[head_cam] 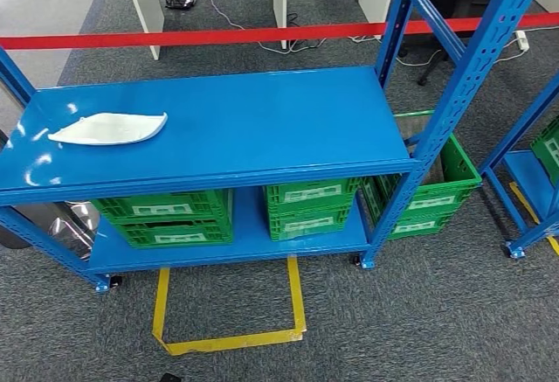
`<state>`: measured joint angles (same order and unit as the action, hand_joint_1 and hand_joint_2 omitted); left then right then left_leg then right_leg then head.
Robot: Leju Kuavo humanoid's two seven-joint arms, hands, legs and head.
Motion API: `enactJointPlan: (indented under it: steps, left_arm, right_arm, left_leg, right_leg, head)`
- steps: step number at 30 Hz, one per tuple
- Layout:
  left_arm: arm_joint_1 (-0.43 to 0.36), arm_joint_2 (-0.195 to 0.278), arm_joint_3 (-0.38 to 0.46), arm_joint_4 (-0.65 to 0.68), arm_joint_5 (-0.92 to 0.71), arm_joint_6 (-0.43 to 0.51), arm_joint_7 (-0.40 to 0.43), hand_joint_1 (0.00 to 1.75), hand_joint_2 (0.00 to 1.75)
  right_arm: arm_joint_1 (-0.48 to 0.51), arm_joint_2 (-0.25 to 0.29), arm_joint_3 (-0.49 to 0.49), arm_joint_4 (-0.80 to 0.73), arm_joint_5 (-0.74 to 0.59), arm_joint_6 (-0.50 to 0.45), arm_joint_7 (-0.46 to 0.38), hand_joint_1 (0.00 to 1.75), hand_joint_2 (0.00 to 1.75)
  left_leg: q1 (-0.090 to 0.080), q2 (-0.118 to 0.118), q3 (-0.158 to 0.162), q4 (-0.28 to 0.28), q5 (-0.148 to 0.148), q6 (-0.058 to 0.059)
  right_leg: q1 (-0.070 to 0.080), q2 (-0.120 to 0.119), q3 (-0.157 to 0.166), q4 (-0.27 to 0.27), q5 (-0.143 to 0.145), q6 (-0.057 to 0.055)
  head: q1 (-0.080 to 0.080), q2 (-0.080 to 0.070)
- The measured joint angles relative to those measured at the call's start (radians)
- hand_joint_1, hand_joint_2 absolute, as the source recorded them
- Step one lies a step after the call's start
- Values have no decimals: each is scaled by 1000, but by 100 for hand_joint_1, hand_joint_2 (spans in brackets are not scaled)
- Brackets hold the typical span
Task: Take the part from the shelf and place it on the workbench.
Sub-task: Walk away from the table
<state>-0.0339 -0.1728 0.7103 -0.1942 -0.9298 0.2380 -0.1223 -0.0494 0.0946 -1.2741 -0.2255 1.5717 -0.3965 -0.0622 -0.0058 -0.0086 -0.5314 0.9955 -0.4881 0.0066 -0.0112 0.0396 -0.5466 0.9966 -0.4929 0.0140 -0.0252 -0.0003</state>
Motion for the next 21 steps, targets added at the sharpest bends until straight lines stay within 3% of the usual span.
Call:
enactJointPlan:
  steps: [21]
  left_arm:
    - [-1,0,0,0,-4,1,-10,0,0]
  right_arm:
    - [0,0,17,0,-5,6,-11,0,0]
  left_leg:
    - [2,0,0,0,0,0]
  right_leg:
    - [1,0,0,0,0,0]
  head:
    - [0,0]
